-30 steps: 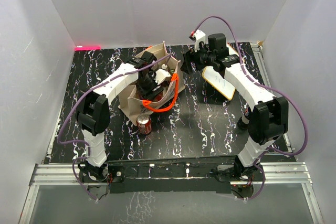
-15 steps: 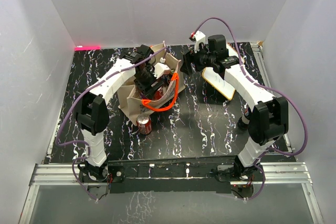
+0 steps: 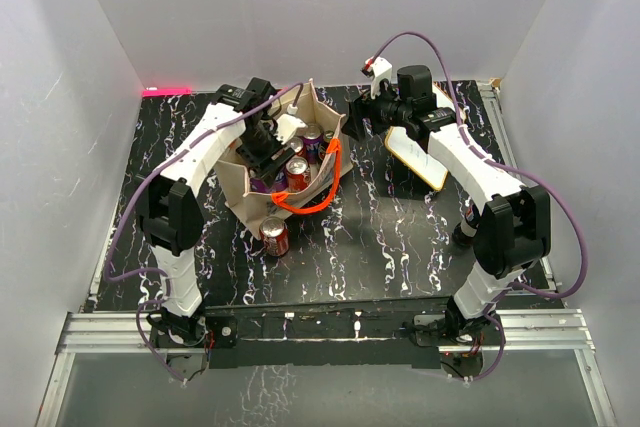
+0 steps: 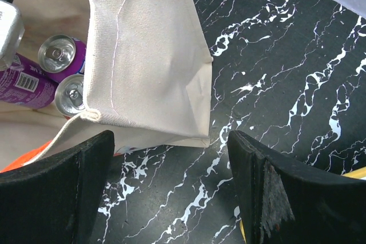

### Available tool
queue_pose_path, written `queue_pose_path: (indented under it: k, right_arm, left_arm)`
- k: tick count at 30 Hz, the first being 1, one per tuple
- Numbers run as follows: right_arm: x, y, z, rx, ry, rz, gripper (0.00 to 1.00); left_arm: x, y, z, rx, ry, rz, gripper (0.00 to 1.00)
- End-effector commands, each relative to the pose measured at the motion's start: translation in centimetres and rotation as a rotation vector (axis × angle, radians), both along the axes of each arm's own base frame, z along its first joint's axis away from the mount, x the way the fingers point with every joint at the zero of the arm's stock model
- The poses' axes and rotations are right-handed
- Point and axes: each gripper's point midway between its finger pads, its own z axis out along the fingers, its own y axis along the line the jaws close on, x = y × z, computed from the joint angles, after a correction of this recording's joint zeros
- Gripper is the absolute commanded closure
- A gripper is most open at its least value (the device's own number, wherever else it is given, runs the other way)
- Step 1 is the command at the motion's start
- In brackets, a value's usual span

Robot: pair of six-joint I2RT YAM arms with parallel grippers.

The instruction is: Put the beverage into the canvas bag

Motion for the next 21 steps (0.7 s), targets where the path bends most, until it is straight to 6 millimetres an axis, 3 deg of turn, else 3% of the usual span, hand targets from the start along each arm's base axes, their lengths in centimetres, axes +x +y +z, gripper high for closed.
queue_pose_path:
  k: [1,12,21]
  right_arm:
    - [0.1,0.6,3.2,0.044,-0.101,0.021,0.17]
    - [-0.2,0.5,3.1,0.041,-0.1,0.023,0.17]
    - [0.1,0.6,3.0,0.039,-0.095,0.019,0.17]
  left_arm:
    - [-1.4,2.3,1.9,0.076,0.013,0.025,1.0]
    - [-0.9,3.4,-1.4,0.099,-0.004,0.075,1.0]
    - [0.6,5.1,-2.2,0.178,-0.084,0.097,1.0]
